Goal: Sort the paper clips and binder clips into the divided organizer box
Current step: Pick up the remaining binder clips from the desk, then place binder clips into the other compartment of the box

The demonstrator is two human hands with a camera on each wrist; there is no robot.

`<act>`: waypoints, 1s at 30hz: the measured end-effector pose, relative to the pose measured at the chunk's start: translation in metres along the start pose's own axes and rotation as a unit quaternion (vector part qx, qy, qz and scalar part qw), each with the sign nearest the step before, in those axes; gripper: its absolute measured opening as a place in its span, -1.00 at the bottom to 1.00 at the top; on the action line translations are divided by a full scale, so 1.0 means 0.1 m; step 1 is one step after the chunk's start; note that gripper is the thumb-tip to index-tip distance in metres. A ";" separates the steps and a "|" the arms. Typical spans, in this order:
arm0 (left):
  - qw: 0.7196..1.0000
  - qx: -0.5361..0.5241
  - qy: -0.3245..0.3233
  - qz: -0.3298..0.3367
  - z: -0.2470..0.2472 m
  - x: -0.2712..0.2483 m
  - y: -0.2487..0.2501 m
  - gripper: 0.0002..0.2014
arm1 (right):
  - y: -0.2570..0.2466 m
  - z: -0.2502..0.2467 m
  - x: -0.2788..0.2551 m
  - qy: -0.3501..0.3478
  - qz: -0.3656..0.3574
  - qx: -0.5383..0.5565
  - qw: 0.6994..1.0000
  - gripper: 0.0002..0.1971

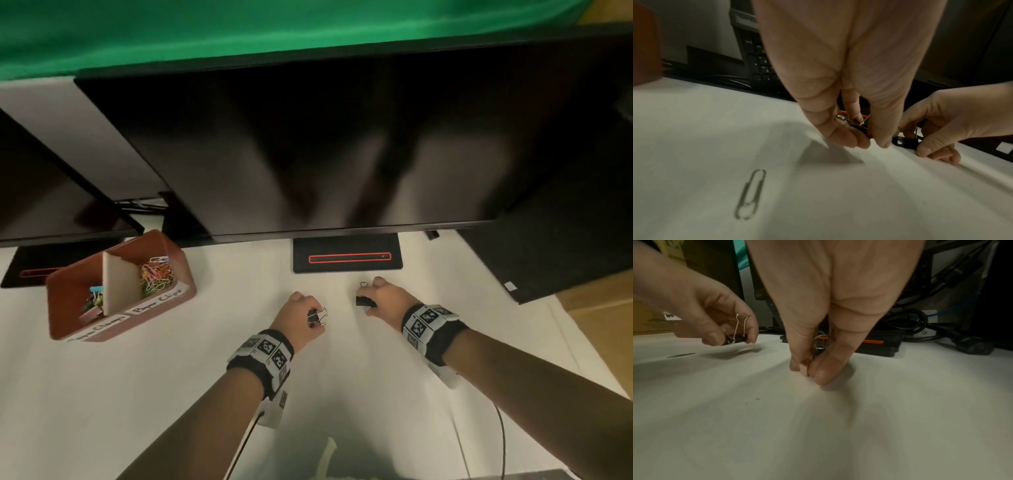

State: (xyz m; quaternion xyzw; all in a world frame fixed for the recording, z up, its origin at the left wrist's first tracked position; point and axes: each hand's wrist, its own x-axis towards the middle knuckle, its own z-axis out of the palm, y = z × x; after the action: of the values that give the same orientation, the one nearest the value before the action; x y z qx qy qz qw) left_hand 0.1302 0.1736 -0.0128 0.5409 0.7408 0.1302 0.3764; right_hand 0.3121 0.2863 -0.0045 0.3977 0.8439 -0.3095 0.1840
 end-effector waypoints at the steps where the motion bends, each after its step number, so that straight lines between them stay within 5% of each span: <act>1: 1.000 -0.006 0.004 0.000 -0.05 -0.03 -0.03 -0.71 | -0.04 0.02 0.01 0.003 -0.006 -0.009 1.000 -0.62; 11: 0.982 -0.153 0.105 -0.036 -1.08 -0.71 -0.78 -0.82 | -0.93 0.27 0.20 0.022 -0.109 -0.010 0.994 -0.72; 21: 0.920 -0.193 0.297 -0.167 -2.30 -1.25 -1.96 -0.83 | -3.26 -0.08 0.68 0.070 -0.326 0.064 0.941 -0.74; 24: 0.911 -0.203 0.307 -0.188 -2.45 -1.26 -2.15 -0.94 | -3.91 -0.05 0.92 0.074 -0.335 0.047 0.938 -0.71; 30: 0.914 -0.209 0.297 -0.183 -2.60 -1.41 -2.28 -0.59 | -4.13 -0.04 1.08 0.073 -0.299 0.069 0.949 -0.52</act>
State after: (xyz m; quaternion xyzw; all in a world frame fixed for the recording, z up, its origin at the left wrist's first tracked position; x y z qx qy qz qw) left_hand -0.1926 0.0153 0.0868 0.2415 0.8603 0.3653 0.2609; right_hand -0.0790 0.1461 0.0930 0.1605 0.9120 -0.3775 -0.0067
